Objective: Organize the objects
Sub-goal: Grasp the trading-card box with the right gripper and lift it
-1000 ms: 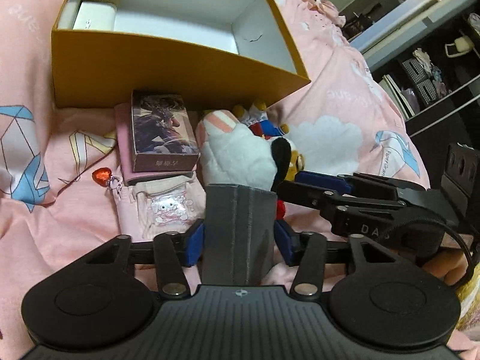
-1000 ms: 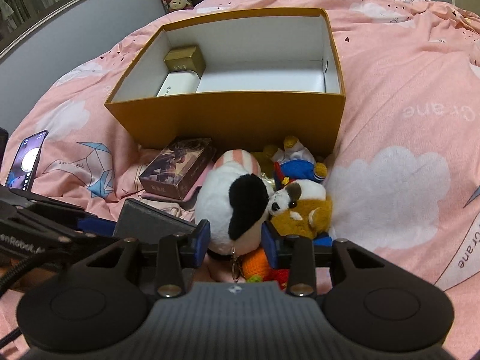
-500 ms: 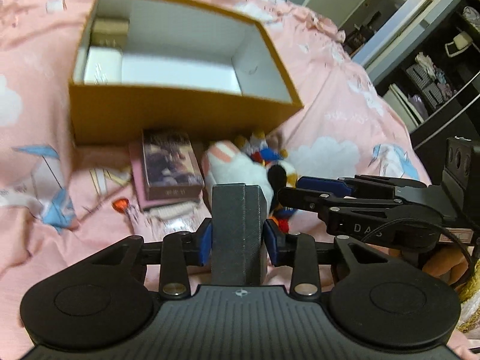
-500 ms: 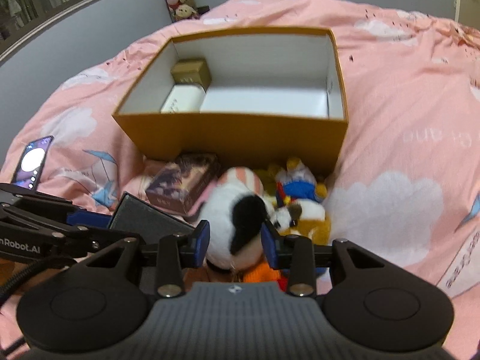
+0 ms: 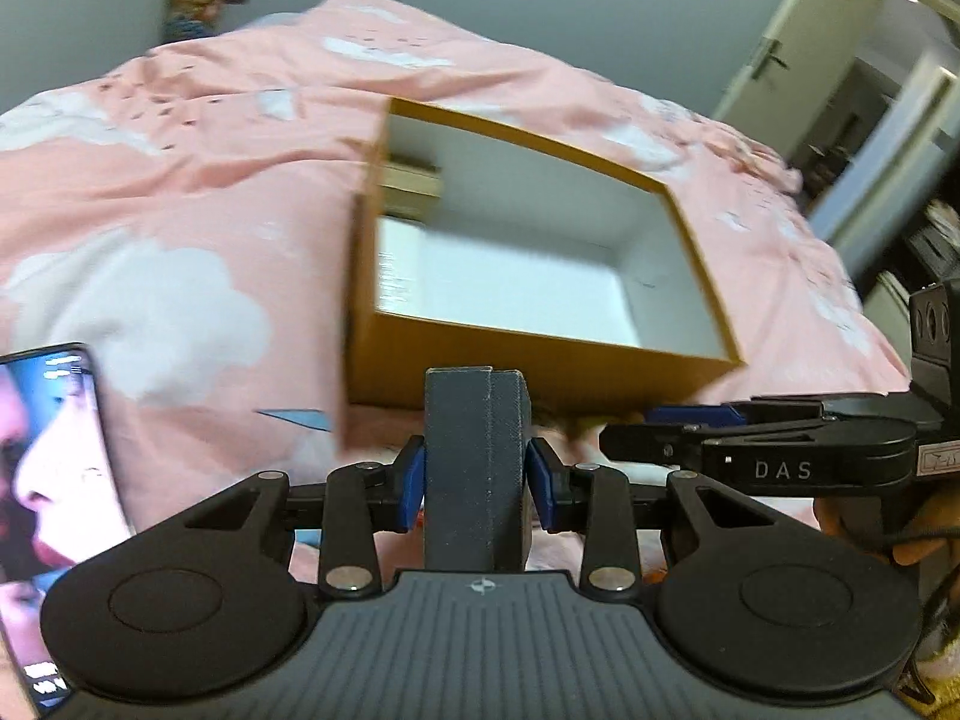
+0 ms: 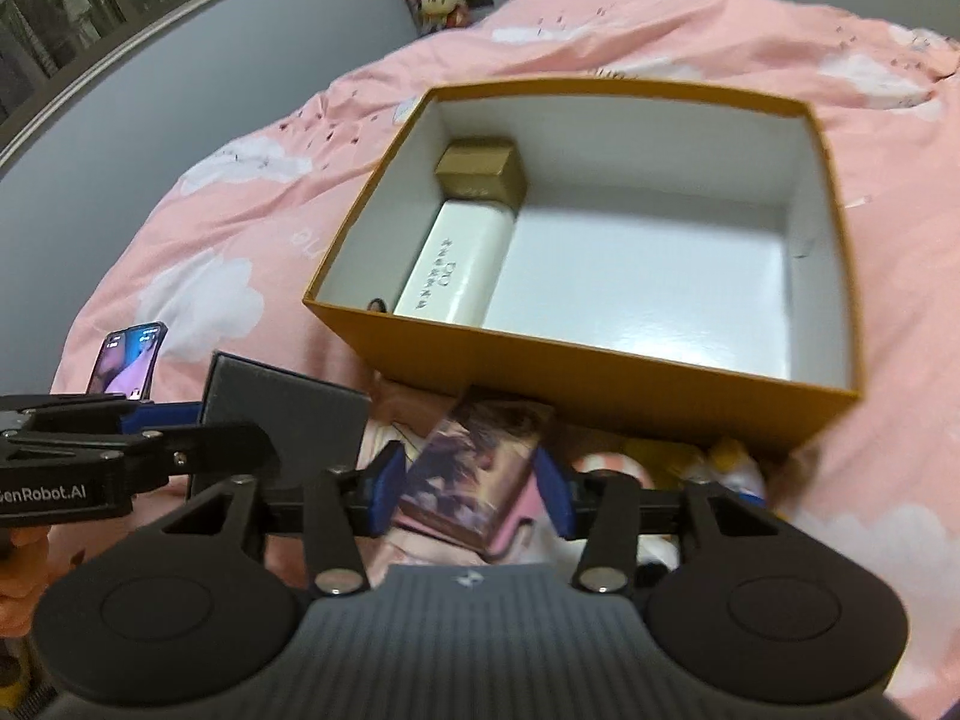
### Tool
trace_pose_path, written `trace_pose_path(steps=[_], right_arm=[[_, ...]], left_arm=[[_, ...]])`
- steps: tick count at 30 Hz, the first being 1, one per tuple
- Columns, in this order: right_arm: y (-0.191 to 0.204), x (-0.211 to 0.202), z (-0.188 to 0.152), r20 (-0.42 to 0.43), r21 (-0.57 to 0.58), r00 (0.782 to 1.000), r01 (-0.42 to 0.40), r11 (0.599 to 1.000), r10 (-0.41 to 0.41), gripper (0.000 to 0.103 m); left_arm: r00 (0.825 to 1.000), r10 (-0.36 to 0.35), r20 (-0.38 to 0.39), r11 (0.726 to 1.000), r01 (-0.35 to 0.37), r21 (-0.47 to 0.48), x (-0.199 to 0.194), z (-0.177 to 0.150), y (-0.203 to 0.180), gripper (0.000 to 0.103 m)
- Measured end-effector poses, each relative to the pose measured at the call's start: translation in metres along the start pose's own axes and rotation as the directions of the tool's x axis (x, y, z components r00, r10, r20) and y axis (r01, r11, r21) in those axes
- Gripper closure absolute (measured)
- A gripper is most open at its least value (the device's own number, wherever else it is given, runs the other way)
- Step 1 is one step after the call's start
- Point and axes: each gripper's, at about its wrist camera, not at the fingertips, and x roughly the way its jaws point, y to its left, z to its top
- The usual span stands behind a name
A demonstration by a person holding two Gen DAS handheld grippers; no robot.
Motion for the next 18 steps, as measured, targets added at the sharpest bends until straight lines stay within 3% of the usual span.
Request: trace_pose_path(steps=[5,12,18], right_arm=[[0.009,0.038,0.014,-0.087,0.024,0.996,0.008,1.000,-0.006,0.039],[0.010,0.071,0.020,-0.167,0.054,0.983,0.082,0.995,-0.072,0.032],[0.010,0.086,0.018,-0.198,0.056,0.974,0.121,0.991,-0.107,0.031]], left_arm=[[0.999,0.049,-0.010,0.998,-0.049,-0.032,0.011,0.004,0.017,0.063],[0.998,0.047,-0.031,0.997,-0.048,-0.054,0.021,0.006,0.027,0.063],[0.998,0.036,-0.048,0.997,-0.039,-0.064,0.027,0.006,0.031,0.063]])
